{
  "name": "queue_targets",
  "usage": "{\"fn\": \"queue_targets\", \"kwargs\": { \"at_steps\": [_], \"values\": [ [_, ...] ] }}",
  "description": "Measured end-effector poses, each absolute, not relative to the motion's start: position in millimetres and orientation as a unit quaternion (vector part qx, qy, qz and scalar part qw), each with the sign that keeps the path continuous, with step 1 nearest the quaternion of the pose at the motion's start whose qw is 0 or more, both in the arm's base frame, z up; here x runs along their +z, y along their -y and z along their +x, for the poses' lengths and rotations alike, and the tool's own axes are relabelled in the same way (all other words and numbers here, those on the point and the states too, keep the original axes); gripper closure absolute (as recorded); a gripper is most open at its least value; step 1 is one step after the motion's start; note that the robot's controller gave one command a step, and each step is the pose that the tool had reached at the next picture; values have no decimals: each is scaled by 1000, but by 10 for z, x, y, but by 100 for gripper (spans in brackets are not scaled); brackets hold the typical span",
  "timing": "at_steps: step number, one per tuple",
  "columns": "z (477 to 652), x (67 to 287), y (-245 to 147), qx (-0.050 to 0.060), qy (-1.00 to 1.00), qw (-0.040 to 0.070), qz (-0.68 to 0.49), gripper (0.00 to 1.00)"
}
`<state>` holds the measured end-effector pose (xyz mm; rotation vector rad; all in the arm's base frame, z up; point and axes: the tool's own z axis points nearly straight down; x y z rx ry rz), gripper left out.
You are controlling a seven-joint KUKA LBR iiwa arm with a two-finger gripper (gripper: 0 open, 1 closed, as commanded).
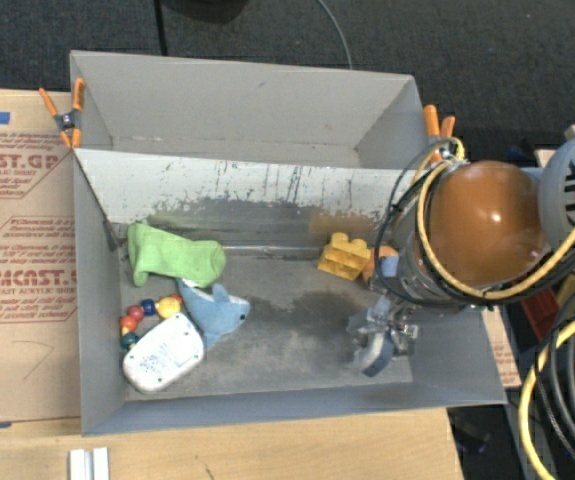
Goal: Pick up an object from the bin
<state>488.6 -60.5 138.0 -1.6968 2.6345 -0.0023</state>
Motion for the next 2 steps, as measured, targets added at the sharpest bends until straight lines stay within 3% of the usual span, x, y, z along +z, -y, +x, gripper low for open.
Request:
{"fn": "queue_targets", "kwargs": {
  "at_steps": [2],
  "values": [
    [4895,1632,605,-2,-841,5,-541,100]
  ]
}}
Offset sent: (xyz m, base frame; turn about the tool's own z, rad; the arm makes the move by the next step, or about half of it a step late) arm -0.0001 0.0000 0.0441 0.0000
